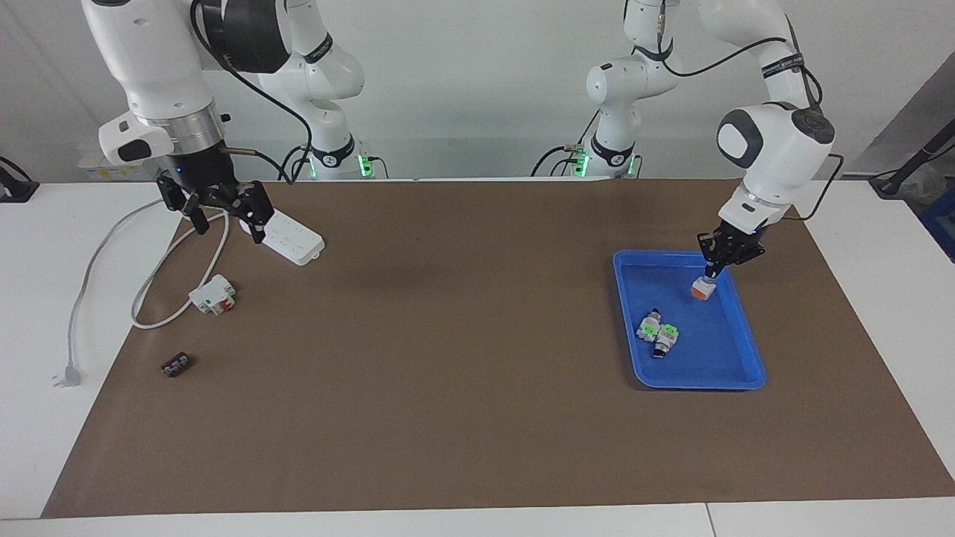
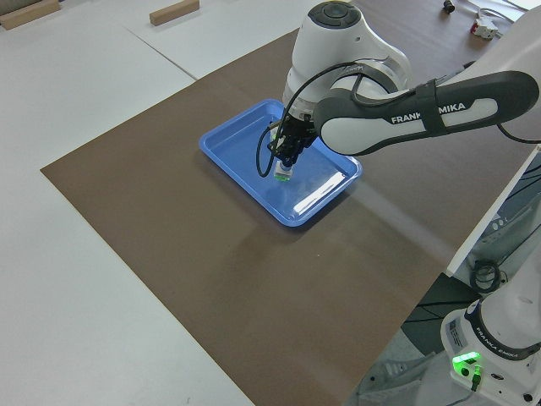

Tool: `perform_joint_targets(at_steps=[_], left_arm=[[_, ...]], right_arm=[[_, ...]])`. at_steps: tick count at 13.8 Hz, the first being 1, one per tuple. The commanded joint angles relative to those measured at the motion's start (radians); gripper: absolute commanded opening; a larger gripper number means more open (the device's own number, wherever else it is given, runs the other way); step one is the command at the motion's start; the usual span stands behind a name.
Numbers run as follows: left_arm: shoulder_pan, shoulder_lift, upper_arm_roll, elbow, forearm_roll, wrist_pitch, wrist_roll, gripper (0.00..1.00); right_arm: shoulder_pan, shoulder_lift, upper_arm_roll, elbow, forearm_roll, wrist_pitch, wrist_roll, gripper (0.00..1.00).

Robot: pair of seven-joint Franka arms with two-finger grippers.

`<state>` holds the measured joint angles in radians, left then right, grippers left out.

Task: Turn and place switch with both arms
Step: 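Open the left gripper and withdraw it from the blue tray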

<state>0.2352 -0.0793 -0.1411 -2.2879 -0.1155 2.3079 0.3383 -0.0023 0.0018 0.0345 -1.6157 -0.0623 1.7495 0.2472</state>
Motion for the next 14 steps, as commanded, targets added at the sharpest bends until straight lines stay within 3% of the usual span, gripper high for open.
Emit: perform_joint_targets(at_steps=[1, 2, 7, 10, 14], left_arm=[[-0.011, 0.007, 0.006, 0.053, 0.022, -0.072, -0.05, 0.62], [-0.011, 0.022, 0.006, 0.097, 0.022, -0.137, -0.05, 0.72], [-0.013, 0.039, 0.005, 0.301, 0.03, -0.395, -0.096, 0.85], [-0.023, 0.035, -0.003, 0.439, 0.129, -0.577, -0.104, 0.88], [-0.033, 0.027, -0.003, 0.628, 0.132, -0.829, -0.105, 0.92]], right_arm=[[-0.001, 0.007, 0.013, 0.033, -0.021, -0.057, -0.023, 0.99], [0.007, 0.001, 0.013, 0.02, -0.017, -0.073, -0.022, 0.99], [0.011, -0.046, 0.016, -0.045, -0.002, -0.139, -0.022, 0.99], [0.016, -0.078, 0.019, -0.09, 0.013, -0.139, -0.022, 0.99], [0.015, -0.086, 0.019, -0.104, 0.018, -0.122, -0.02, 0.99]])
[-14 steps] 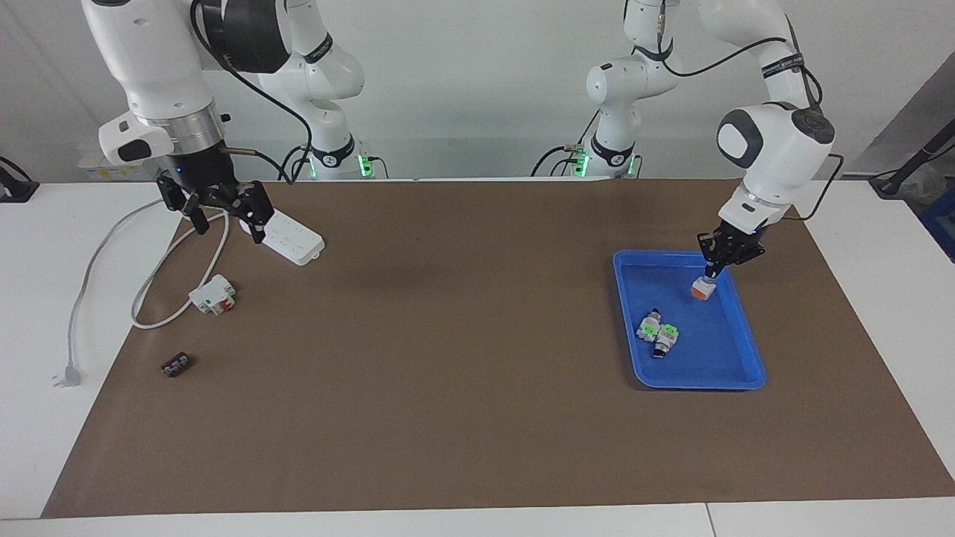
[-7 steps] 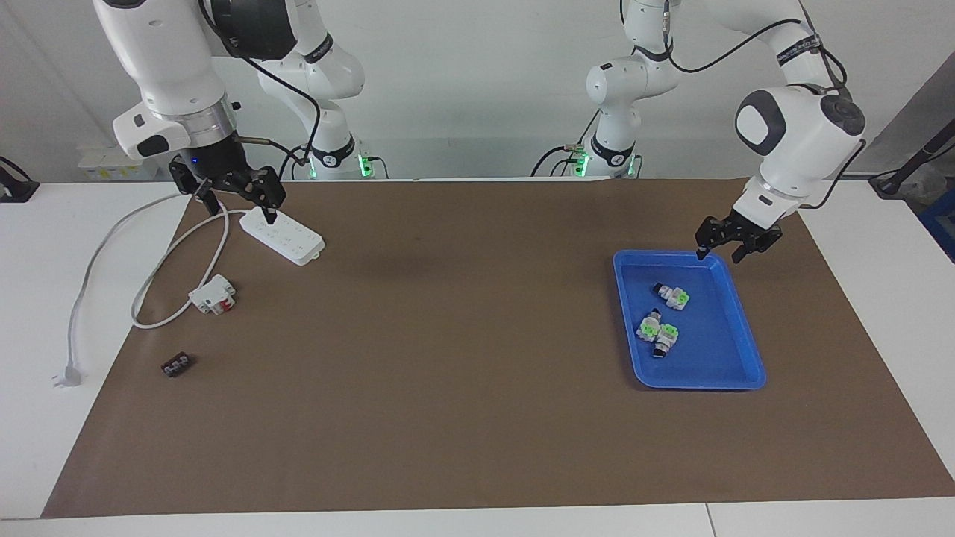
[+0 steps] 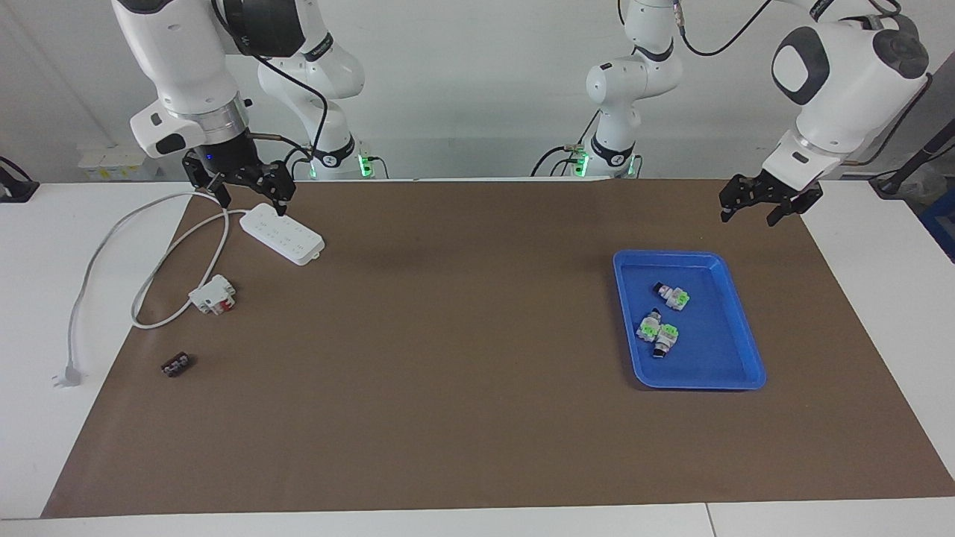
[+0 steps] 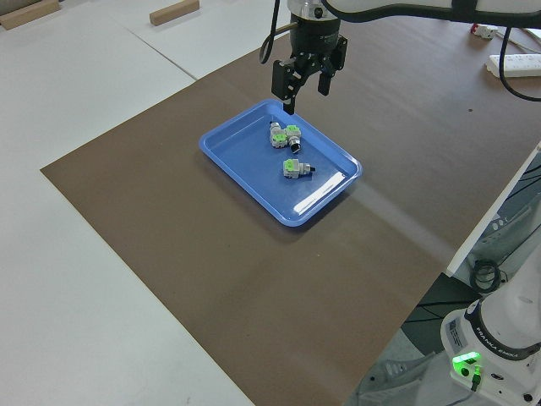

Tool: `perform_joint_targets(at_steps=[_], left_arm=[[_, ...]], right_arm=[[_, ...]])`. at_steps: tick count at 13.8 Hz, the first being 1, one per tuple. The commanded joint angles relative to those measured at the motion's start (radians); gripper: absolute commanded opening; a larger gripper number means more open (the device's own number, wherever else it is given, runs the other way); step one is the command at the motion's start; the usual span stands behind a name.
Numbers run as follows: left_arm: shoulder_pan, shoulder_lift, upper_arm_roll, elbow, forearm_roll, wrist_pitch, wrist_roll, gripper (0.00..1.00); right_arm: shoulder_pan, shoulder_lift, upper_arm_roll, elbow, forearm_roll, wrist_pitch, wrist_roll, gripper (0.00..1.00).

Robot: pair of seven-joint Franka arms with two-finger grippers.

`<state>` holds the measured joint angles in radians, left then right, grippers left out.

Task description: Turn and place switch with both arms

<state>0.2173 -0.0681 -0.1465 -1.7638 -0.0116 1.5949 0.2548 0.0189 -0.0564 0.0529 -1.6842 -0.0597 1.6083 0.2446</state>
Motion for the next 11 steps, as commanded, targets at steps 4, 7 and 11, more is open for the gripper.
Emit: perform_joint_targets(at_steps=[4, 7, 11], left_arm=[[-0.042, 0.014, -0.008, 0.187, 0.025, -0.199, -0.06, 0.99], [-0.059, 0.014, -0.013, 0.185, 0.027, -0.174, -0.087, 0.99], [-0.082, 0.014, -0.01, 0.175, 0.025, -0.147, -0.104, 0.99]], right_arm=[[-0.008, 0.001, 0.002, 0.009, 0.018, 0.071, -0.019, 0.98], [-0.007, 0.001, 0.002, 0.011, 0.067, 0.064, -0.024, 0.98], [-0.007, -0.008, 0.001, -0.005, 0.066, 0.058, -0.077, 0.98]])
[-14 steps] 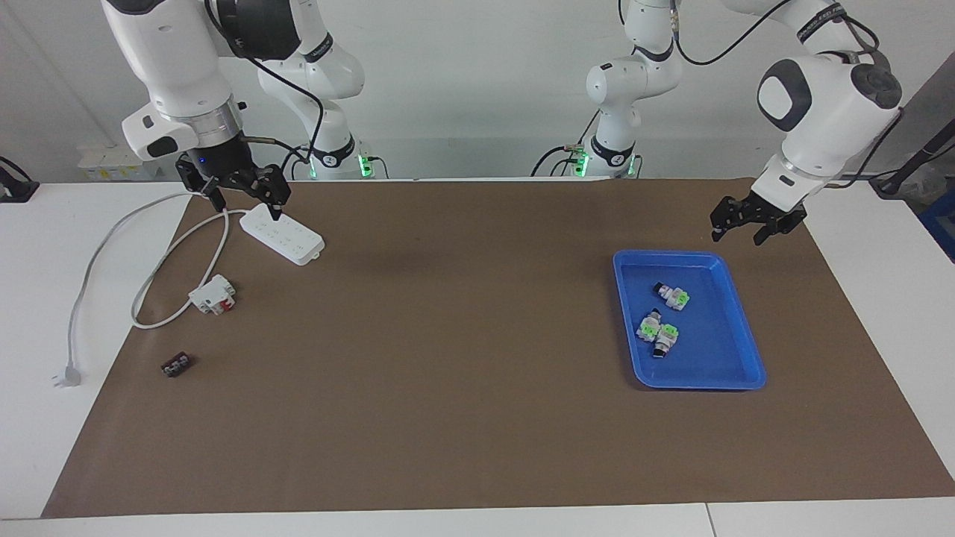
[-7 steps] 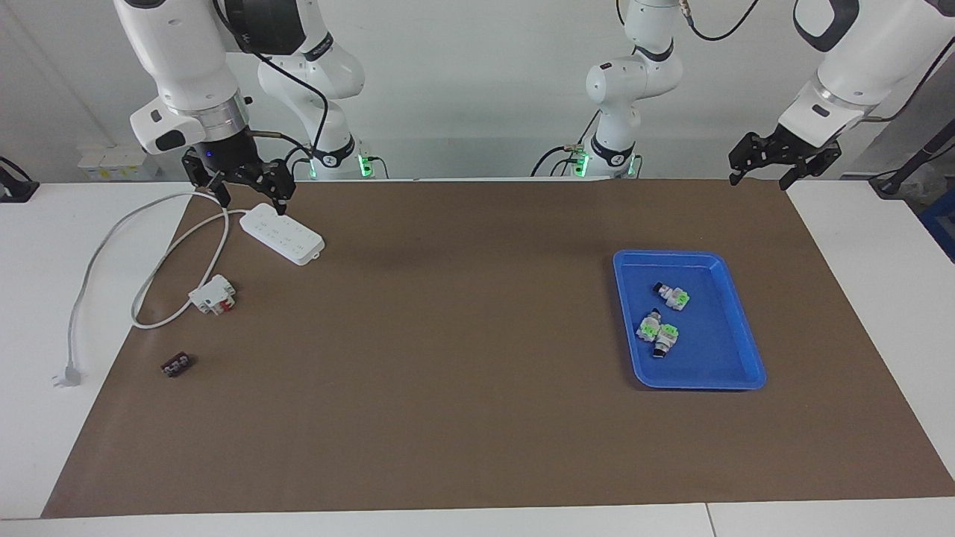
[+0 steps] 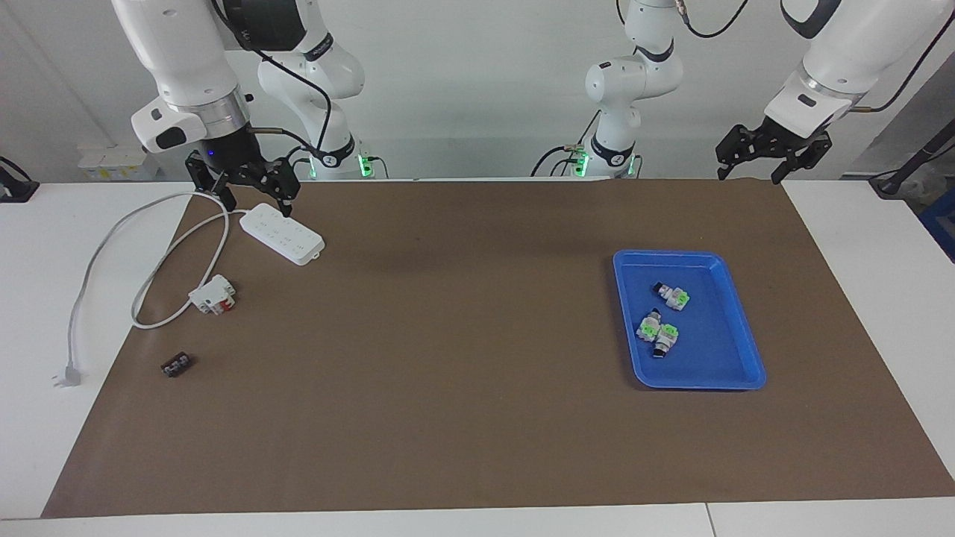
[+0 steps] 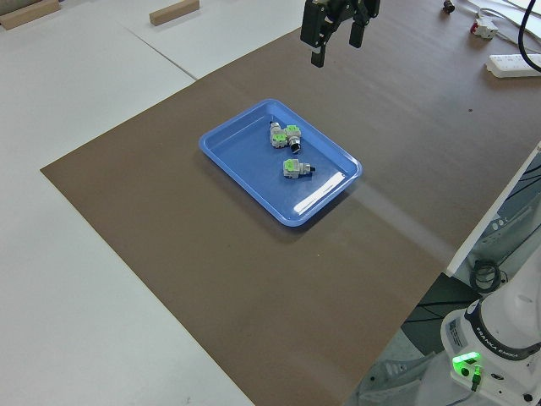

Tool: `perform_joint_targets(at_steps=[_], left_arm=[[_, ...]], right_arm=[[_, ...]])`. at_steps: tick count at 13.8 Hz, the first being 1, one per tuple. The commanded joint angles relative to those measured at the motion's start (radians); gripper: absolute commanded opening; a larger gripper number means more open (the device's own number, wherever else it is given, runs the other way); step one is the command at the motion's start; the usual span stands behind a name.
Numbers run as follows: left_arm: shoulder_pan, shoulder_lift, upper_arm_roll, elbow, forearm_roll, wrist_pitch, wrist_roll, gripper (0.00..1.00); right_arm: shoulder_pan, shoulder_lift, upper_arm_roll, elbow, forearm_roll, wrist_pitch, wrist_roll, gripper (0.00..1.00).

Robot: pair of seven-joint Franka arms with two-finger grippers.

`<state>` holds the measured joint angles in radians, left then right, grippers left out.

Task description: Turn and place switch with both arms

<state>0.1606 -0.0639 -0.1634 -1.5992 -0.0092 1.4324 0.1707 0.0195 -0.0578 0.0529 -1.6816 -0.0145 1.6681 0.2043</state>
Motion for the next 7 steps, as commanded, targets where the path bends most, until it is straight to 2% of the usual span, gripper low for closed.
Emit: perform_joint_targets(at_steps=[1, 4, 7], left_arm=[[-0.038, 0.01, 0.016, 0.005, 0.021, 0.028, -0.022, 0.99], [-0.224, 0.016, 0.201, 0.004, 0.02, 0.049, -0.02, 0.99], [-0.334, 0.01, 0.312, -0.011, 0.018, 0.077, -0.022, 0.99]], right_arm=[[-0.007, -0.007, -0.001, -0.007, 0.016, -0.002, -0.037, 0.98], [-0.009, -0.007, 0.001, -0.007, 0.005, -0.001, -0.031, 0.99], [-0.021, -0.005, 0.001, -0.006, 0.018, -0.001, -0.033, 1.0]])
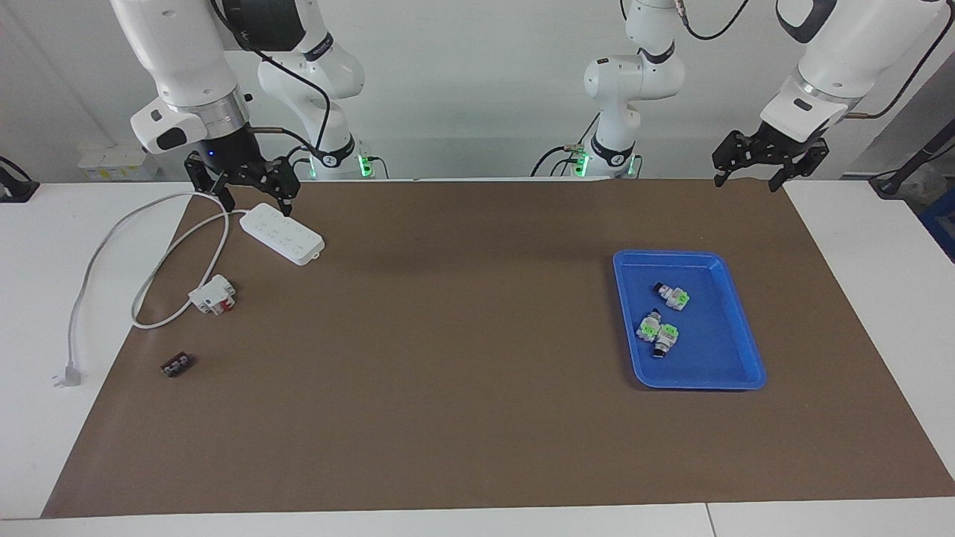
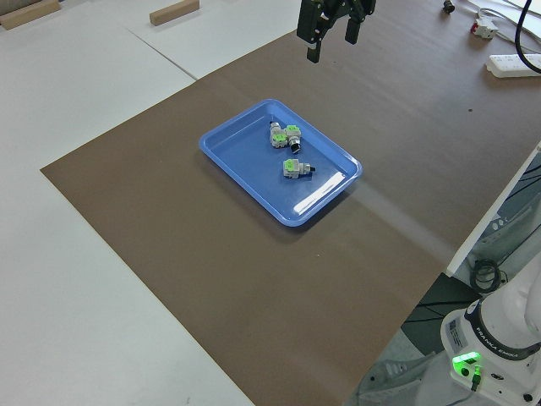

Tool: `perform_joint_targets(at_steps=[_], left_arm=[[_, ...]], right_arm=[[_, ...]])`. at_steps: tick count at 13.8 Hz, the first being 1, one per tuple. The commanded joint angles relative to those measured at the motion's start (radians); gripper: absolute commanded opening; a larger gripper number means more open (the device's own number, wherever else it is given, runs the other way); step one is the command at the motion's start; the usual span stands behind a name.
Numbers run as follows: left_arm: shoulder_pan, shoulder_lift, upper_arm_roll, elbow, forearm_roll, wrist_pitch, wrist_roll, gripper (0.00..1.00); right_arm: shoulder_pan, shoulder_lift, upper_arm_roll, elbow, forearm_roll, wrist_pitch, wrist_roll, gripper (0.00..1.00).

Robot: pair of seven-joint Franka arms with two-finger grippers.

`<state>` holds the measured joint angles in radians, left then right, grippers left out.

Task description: Turn and place switch with both arms

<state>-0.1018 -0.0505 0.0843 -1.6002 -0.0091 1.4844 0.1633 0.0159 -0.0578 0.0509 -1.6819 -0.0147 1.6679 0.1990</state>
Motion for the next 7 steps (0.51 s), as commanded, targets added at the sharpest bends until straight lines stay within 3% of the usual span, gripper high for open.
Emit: perform_joint_targets(at_steps=[1, 3, 7], left_arm=[[-0.09, -0.003, 0.084, -0.017, 0.018, 0.031, -0.019, 0.99], [-0.099, -0.009, 0.087, -0.033, 0.02, 0.056, -0.03, 1.0], [-0.082, -0.077, 0.084, -0.179, 0.021, 0.198, -0.036, 1.0]], right_arm=[[-0.016, -0.005, 0.003, -0.006, 0.019, 0.0, -0.027, 1.0], [-0.016, -0.005, 0.003, -0.006, 0.021, 0.0, -0.027, 1.0], [-0.014, -0.005, 0.003, -0.006, 0.021, 0.0, -0.027, 1.0]])
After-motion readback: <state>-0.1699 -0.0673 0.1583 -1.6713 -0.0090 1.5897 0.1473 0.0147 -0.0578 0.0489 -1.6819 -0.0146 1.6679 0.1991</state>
